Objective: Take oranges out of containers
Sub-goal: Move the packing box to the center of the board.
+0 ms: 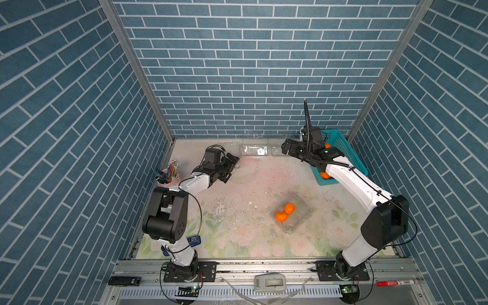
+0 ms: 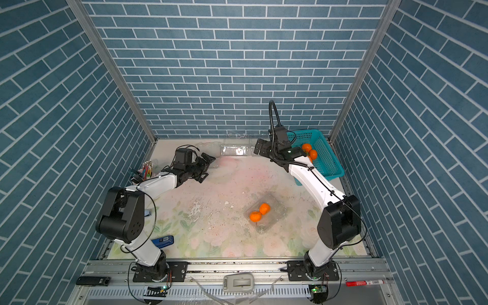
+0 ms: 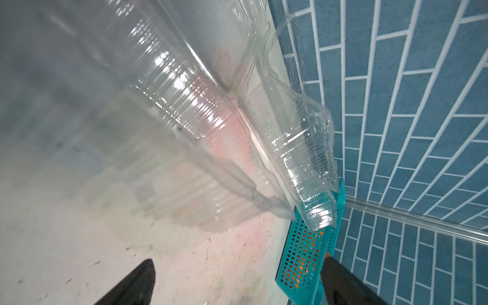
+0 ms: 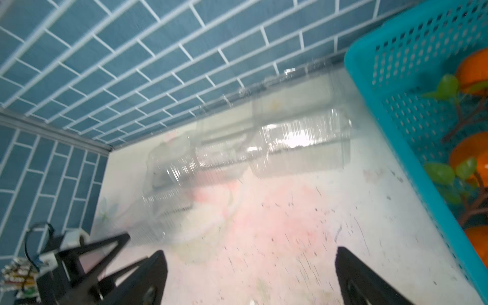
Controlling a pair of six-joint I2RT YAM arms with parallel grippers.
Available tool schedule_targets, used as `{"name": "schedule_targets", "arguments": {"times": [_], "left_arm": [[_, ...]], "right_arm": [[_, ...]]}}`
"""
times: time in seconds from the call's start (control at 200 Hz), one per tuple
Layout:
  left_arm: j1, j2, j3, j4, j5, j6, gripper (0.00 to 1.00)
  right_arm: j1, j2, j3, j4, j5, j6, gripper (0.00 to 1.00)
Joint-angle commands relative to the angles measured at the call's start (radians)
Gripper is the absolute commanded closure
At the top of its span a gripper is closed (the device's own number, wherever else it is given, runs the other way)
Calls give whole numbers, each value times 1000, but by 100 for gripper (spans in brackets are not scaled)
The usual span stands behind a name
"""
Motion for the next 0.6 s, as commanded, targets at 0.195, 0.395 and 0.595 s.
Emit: {"name": "schedule_targets", "arguments": {"times": [0.195, 0.395, 0.595], "left_arm": [[13, 136, 204, -73, -89, 95, 1], [29, 216, 320, -130, -93, 134, 1], [32, 246, 399, -200, -102, 155, 1]], "right_arm": [[4, -124, -219, 10, -99, -52, 2], [4, -139, -257, 31, -144, -28, 1], [4, -141, -254, 36, -166, -23, 2]]}}
